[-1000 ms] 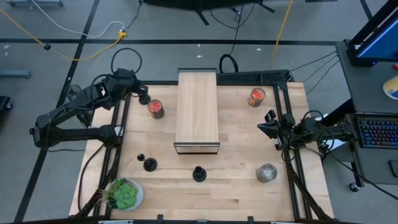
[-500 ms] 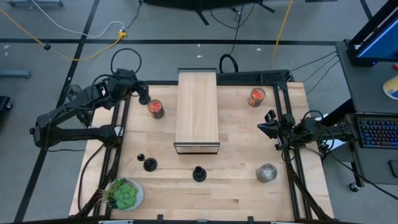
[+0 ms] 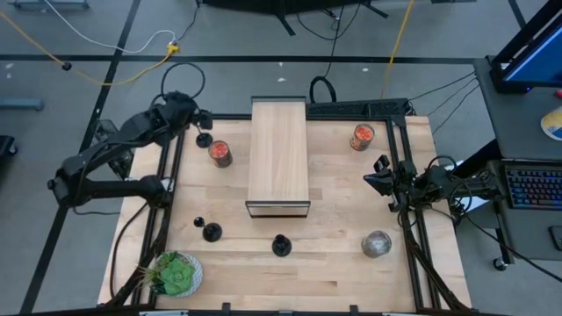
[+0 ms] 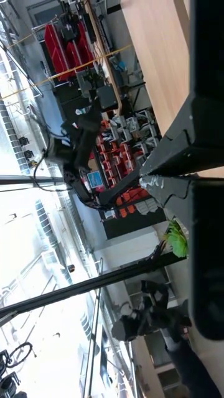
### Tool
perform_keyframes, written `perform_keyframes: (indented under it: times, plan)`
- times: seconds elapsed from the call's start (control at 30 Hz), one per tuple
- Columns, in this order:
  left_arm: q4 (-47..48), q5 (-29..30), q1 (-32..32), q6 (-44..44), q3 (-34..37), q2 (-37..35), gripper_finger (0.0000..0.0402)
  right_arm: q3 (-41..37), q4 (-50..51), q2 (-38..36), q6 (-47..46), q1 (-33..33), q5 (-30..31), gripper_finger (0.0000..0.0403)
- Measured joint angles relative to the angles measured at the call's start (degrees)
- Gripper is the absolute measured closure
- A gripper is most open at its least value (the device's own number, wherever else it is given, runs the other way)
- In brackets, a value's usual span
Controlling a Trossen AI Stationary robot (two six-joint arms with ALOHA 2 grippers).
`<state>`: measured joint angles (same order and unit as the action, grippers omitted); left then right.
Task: Pick & Place candle stick holders
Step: Put the top left black candle holder on the shelf
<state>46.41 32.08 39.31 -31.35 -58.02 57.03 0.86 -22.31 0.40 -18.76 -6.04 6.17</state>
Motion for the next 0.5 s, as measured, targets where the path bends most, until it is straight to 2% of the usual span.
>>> perform_keyframes:
  times: [0.3, 0.5]
  plan:
    - [0.38, -12.48, 12.75, -6.78, 0.00, 4.29, 0.0024, 0.00, -0.06, 0.00, 0.00, 0.01, 2.91, 0.0403]
    - [0.32, -14.32, 13.60, -6.77, -0.09, 4.61, 0.0030, 0.00, -0.02, 0.00, 0.00, 0.01, 5.18, 0.0403]
